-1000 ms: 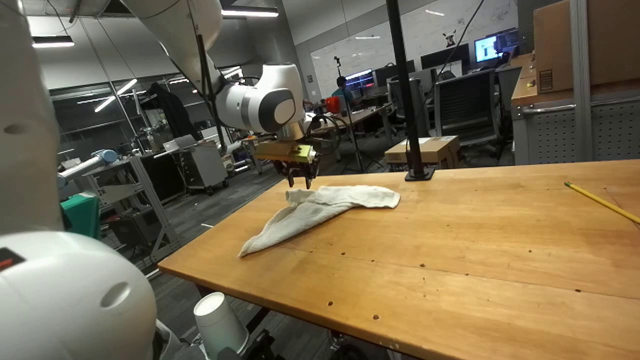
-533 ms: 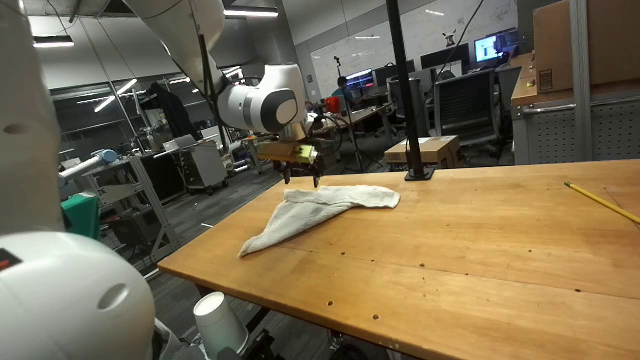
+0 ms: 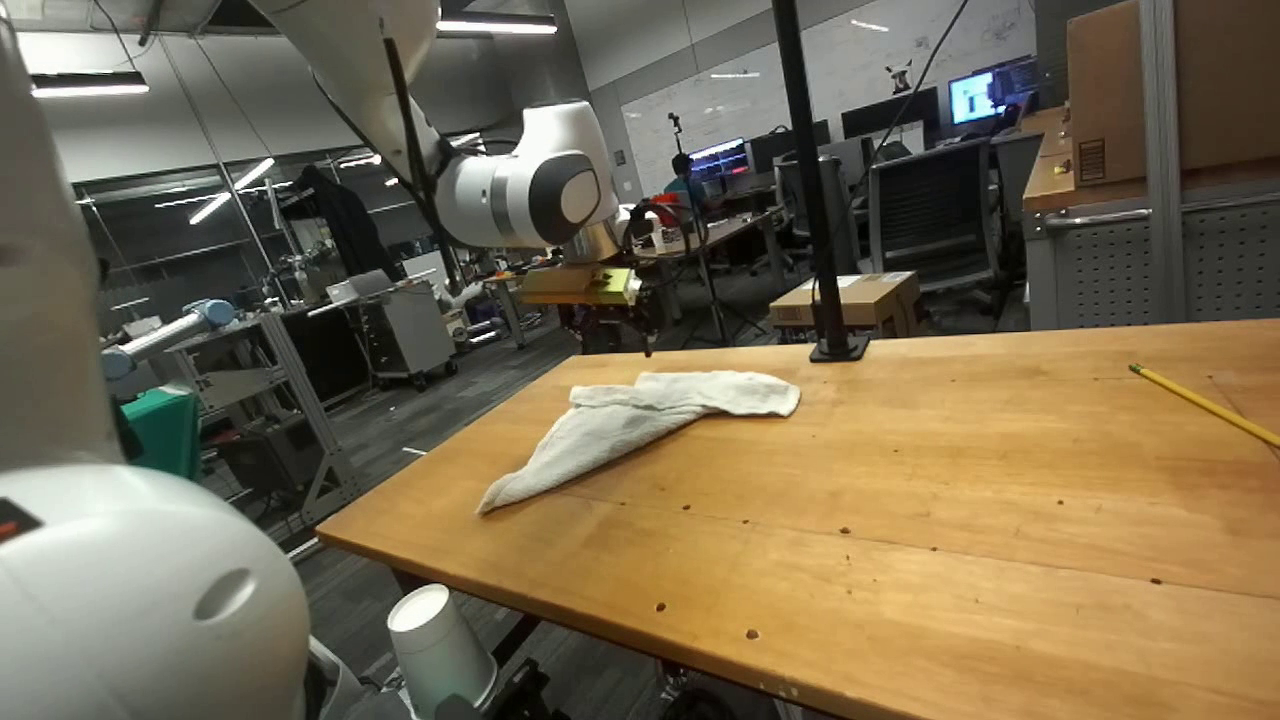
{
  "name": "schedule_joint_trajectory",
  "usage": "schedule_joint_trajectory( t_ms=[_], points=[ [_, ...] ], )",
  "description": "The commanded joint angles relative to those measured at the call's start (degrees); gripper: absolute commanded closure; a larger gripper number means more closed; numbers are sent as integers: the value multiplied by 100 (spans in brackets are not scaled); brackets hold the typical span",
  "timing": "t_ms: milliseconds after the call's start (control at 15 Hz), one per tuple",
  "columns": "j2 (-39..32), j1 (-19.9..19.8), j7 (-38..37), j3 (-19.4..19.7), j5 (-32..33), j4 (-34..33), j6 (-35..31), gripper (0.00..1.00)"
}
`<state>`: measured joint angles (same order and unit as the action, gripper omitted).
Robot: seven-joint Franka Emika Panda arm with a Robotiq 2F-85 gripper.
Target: Fold the towel.
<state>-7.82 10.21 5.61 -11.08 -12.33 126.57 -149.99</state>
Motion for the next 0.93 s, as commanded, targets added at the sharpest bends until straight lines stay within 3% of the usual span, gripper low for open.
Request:
schedule_joint_trajectory(
  t_ms=[0,867],
  points=[
    [305,-69,-321,154,426,169,23,0],
    [-586,-213,-593,562,1075,-385,-379,0]
  ],
)
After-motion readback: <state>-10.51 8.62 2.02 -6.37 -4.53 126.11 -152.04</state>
